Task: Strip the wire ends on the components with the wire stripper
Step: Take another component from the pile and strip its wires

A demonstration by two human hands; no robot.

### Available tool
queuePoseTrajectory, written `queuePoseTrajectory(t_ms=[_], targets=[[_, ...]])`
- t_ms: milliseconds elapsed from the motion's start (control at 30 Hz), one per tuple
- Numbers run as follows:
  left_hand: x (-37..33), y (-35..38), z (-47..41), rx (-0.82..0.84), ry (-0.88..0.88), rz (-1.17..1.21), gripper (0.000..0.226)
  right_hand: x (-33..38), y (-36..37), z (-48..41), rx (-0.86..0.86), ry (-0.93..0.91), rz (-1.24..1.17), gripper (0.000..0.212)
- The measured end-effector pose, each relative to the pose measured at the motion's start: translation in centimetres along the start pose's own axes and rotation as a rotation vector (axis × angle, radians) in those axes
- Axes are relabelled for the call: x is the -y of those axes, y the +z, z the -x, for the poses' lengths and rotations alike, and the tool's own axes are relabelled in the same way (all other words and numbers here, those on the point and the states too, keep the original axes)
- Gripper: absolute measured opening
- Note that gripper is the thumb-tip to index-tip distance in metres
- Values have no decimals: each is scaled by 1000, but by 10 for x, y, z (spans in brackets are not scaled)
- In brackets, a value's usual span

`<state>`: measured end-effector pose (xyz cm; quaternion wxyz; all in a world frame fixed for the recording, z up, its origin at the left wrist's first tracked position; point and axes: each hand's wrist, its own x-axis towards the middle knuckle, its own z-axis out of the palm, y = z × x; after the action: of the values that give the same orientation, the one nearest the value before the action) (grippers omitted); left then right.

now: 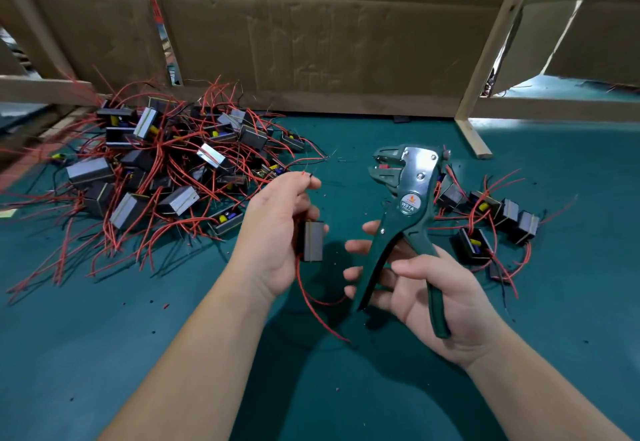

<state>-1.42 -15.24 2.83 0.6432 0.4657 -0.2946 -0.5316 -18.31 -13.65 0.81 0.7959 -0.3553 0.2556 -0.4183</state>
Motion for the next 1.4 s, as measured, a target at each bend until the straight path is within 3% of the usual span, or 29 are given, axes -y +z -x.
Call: queuePoseTrajectory(t_ms=[167,333,467,667,800,1033,1200,1400], targets=[[-3,-2,3,98,134,-141,23,7,-4,2,120,122,-111,68],[-3,-6,3,137,229,-193,14,12,-5,7,331,246,-185,60],[-3,-10,-2,82,272,-196,8,13,-6,8,389,282,-179,58],[-2,-10,-2,102,265,-186,14,11,-8,6,397,283,-186,58],[1,-8,-1,132,296,-243,7,12,-10,5,392,255,-189,59],[12,-3,-1,136,116,-338,8,15,-11,4,240,175,-166,65],[13,-3,1,193,170,-461,11,16,-11,5,239,165,-179,65],[16,-6,0,213,167,-448,2,16,-13,5,154,134,-170,67]])
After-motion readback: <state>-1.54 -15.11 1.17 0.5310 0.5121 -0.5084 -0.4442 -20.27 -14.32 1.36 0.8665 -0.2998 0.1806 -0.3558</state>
